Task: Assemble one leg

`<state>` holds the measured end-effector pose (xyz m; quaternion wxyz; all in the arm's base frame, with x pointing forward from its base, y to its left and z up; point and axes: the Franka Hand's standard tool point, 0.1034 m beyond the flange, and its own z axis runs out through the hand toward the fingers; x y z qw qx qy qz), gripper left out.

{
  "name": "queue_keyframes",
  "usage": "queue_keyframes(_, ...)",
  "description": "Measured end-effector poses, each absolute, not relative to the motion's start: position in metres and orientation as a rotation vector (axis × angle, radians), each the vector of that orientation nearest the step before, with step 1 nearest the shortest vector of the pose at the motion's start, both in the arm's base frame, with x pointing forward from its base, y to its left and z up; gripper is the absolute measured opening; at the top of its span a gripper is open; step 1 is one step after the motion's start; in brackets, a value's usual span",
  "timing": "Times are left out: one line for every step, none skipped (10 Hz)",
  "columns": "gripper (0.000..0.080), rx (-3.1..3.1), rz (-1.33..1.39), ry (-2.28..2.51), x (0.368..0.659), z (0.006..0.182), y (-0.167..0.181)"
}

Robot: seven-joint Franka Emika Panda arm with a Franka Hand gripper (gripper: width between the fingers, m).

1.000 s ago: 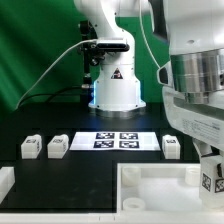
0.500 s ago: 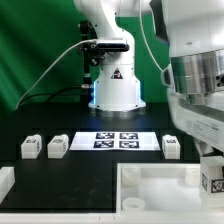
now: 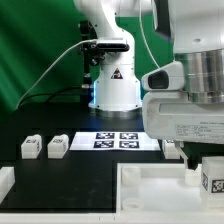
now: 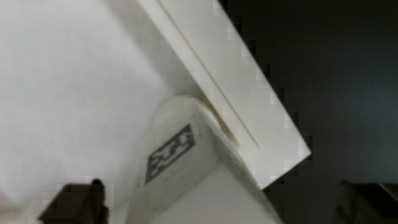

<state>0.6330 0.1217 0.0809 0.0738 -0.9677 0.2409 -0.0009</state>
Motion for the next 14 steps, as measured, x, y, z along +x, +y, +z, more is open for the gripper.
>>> queue_keyframes(0.0648,-3.019,-0.009,0.375,0.635,0.082,0.121)
queue_keyframes(0.0649,-3.085,-0.039,0.082,0.641,0.084,0.124)
queue_keyframes(0.0649,-3.099,-0.049,-0.066,0.642,0.083,0.128)
queue_keyframes(0.0554,-3.098,-0.047,-0.063,0.642,0.083,0.126)
queue_keyframes(0.0554,-3.098,-0.046,-0.03,0.642,0.083,0.126)
queue_keyframes(0.0404,-3.095,-0.044,0.04,0.642,0.083,0.127)
queue_keyframes(0.03,-3.092,-0.041,0.162,0.642,0.082,0.124)
queue_keyframes(0.03,-3.086,-0.04,0.259,0.642,0.082,0.123)
queue_keyframes(0.03,-3.042,-0.032,0.53,0.643,0.083,0.121)
queue_keyframes(0.03,-2.982,-0.025,0.794,0.642,0.082,0.119)
queue_keyframes(0.03,-2.895,-0.028,1.058,0.641,0.081,0.118)
queue_keyframes(0.03,-2.763,-0.027,1.333,0.639,0.081,0.116)
queue_keyframes(0.03,-2.589,-0.018,1.591,0.638,0.08,0.111)
queue_keyframes(0.03,-2.445,0.014,1.764,0.637,0.079,0.109)
